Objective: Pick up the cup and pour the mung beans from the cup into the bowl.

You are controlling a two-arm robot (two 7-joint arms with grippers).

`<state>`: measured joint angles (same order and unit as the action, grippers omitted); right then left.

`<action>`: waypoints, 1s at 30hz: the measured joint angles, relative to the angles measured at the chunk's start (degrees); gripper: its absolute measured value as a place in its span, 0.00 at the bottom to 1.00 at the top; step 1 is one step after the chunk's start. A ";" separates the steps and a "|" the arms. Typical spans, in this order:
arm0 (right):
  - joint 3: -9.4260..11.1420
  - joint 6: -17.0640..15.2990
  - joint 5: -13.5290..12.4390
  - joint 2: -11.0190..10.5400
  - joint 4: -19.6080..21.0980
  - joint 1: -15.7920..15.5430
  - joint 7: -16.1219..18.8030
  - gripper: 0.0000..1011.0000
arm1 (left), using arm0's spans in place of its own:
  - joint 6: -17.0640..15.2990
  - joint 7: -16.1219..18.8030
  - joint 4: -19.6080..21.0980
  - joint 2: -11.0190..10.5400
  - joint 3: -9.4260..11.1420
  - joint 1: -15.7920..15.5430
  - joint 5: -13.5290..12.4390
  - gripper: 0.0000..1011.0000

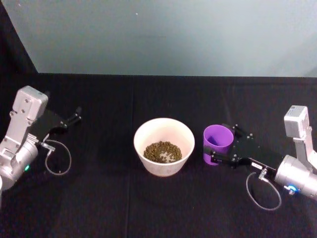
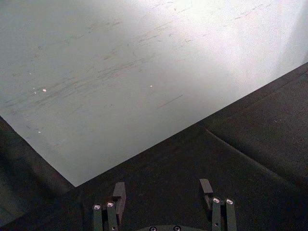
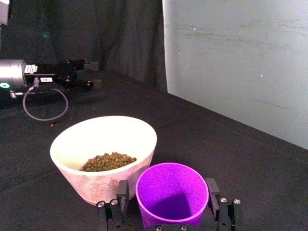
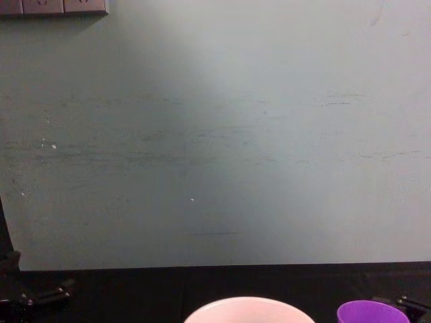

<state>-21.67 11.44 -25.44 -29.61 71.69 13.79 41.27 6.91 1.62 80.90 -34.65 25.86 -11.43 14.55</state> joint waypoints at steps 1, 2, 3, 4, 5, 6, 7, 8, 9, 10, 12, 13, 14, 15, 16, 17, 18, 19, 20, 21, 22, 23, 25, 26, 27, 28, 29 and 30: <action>-0.01 0.15 -0.10 -0.09 0.31 -0.17 -0.05 0.99 | 0.00 0.00 0.00 0.00 0.00 0.00 0.00 0.99; 0.04 0.22 -0.24 -0.17 0.59 -0.34 -0.09 0.99 | 0.00 0.00 0.00 0.00 0.00 0.00 0.00 0.99; 0.14 0.27 -0.44 -0.25 0.98 -0.56 -0.14 0.99 | 0.00 0.00 0.00 0.00 0.00 0.00 0.00 0.99; 0.52 0.39 -1.08 -0.41 1.84 -1.07 -0.31 0.99 | 0.00 0.00 0.00 0.00 0.00 0.00 0.00 0.99; 0.69 0.46 -1.38 -0.48 2.19 -1.29 -0.44 0.99 | 0.00 0.00 0.00 0.00 0.00 0.00 0.00 0.99; 1.17 0.55 -2.01 -0.66 3.30 -1.92 -0.88 0.99 | 0.00 0.00 0.00 0.00 0.00 0.00 0.00 0.99; 1.42 0.55 -2.32 -0.75 3.86 -2.23 -1.18 0.99 | 0.00 0.00 0.00 0.00 0.00 0.00 0.00 0.99; 1.70 0.55 -2.59 -0.84 4.38 -2.53 -1.51 0.99 | 0.00 0.00 0.00 0.00 0.00 0.00 0.00 0.99; 1.97 0.55 -2.76 -0.95 4.94 -2.82 -1.87 0.99 | 0.00 0.00 0.00 0.00 0.00 0.00 0.00 0.99; 2.56 0.55 -3.07 -1.16 6.14 -3.42 -2.80 0.99 | 0.00 0.00 0.00 0.00 0.00 0.00 0.00 0.99; 3.19 0.37 -3.39 -1.37 7.33 -4.04 -3.70 0.99 | 0.00 0.00 0.00 0.00 0.00 0.00 0.00 0.99; 3.51 0.13 -3.53 -1.48 8.06 -4.38 -4.23 0.99 | 0.00 0.00 0.00 0.00 0.00 0.00 0.00 0.99; 4.14 -0.51 -3.75 -1.70 9.45 -5.04 -5.45 0.99 | 0.00 0.00 0.00 0.00 0.00 0.00 0.00 0.99; 4.51 -1.02 -3.85 -1.83 10.31 -5.44 -6.26 0.99 | 0.00 0.00 0.00 0.00 0.00 0.00 0.00 0.99; 4.96 -1.63 -3.92 -1.97 11.28 -5.93 -7.15 0.99 | 0.00 0.00 0.00 0.00 0.00 0.00 0.00 0.99; 5.88 -2.83 -4.11 -2.25 13.50 -7.06 -8.96 0.99 | 0.00 0.00 0.00 0.00 0.00 0.00 0.00 0.99; 6.35 -3.51 -4.21 -2.41 14.69 -7.67 -9.85 0.99 | 0.00 0.00 0.00 0.00 0.00 0.00 0.00 0.99; 7.32 -4.65 -4.17 -2.67 17.08 -8.90 -12.03 0.99 | 0.00 0.00 0.00 0.00 0.00 0.00 0.00 0.99; 7.84 -5.15 -4.07 -2.76 18.29 -9.66 -13.20 0.99 | 0.00 0.00 0.00 0.00 0.00 0.00 0.00 0.99; 8.80 -6.04 -3.74 -2.83 20.61 -10.88 -15.36 0.99 | 0.00 0.00 0.00 0.00 0.00 0.00 0.00 0.99; 9.42 -6.45 -3.47 -2.83 21.94 -11.67 -16.53 0.99 | 0.00 0.00 0.00 0.00 0.00 0.00 0.00 0.99; 10.02 -6.82 -3.16 -2.77 23.07 -12.40 -17.76 0.99 | 0.00 0.00 0.00 0.00 0.00 0.00 0.00 0.99; 11.51 -7.26 -2.08 -2.41 26.04 -14.41 -20.85 0.99 | 0.00 0.00 0.00 0.00 0.00 0.00 0.00 0.99; 12.00 -7.20 -1.67 -2.26 26.79 -15.05 -21.74 0.99 | 0.00 0.00 0.00 0.00 0.00 0.00 0.00 0.99; 12.49 -7.04 -1.22 -2.08 27.55 -15.72 -22.64 0.99 | 0.00 0.00 0.00 0.00 0.00 0.00 0.00 0.99; 13.38 -6.57 -0.27 -1.53 28.69 -16.96 -24.42 0.99 | 0.00 0.00 0.00 0.00 0.00 0.00 0.00 0.99; 13.78 -6.29 0.27 -1.25 29.05 -17.51 -25.31 0.99 | 0.00 0.00 0.00 0.00 0.00 0.00 0.00 0.99; 14.08 -6.04 0.78 -0.99 29.28 -17.97 -26.05 0.99 | 0.00 0.00 0.00 0.00 0.00 0.00 0.00 0.99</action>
<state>-7.59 5.40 -24.66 -30.59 100.97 -4.18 15.22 6.91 1.62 80.90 -34.64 25.86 -11.43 14.55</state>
